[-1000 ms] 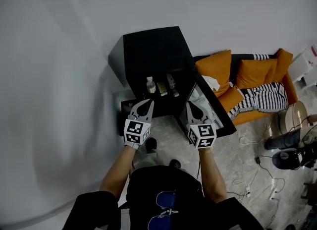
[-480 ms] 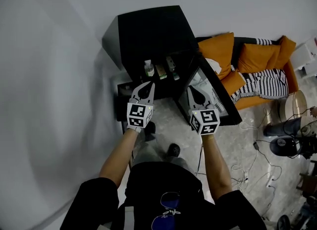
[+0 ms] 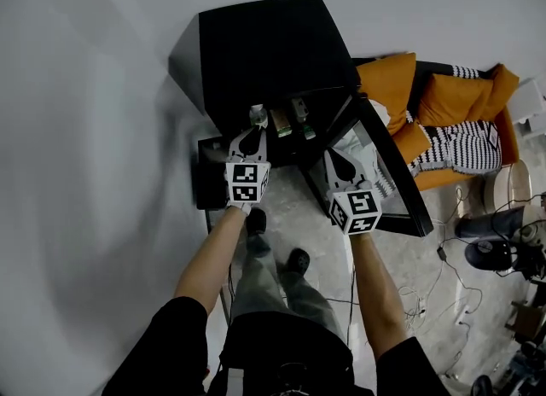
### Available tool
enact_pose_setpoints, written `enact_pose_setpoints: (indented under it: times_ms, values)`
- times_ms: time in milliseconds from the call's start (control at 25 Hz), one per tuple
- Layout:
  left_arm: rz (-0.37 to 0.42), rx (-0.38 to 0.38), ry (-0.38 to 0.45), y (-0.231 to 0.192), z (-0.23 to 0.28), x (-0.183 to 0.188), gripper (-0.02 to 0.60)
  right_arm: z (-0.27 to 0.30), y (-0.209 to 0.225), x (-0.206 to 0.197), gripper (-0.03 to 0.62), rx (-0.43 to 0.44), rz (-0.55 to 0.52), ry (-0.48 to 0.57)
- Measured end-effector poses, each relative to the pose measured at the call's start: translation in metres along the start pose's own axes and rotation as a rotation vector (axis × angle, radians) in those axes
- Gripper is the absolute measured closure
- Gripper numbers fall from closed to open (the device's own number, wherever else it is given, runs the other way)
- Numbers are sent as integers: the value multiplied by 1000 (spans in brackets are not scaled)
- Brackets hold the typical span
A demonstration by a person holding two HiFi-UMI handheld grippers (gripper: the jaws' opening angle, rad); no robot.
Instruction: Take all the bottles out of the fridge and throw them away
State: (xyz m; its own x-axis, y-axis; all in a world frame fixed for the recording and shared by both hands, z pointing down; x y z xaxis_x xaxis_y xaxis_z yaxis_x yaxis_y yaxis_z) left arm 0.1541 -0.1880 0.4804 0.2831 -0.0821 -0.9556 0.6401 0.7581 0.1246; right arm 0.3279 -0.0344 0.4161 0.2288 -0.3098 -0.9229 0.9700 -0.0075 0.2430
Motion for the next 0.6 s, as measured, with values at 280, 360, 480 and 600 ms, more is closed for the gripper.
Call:
enact_pose_setpoints:
  times_ms: [280,360,480,600]
  values:
    - [-6,51,-10,-15,47,-42,495,43,8,-36,592,37,-11,-16]
    - [-6,60,-20,-17,55,-53,474,52,10,-44,592,43,8,-12]
    - [-10,78,-23,-18,67,-64,439,65,15,-53,592,45,33,-5]
    - [-17,96,0,-22,78,-66,414,79,18,-62,592,42,39,-2]
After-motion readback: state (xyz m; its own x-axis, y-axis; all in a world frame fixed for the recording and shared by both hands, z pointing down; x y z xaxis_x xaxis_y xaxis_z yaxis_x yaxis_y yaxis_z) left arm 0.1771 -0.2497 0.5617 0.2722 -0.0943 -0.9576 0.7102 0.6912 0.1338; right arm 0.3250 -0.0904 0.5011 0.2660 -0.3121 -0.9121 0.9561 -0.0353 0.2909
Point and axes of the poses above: the fingertips, and each gripper's own axes: z forward along the fingers, y to its right, x out of its top, the point moved 8 cm from there along -z, backward along the fingers, and after that the axes turned 8 degrees about z, right-handed, at the moved point
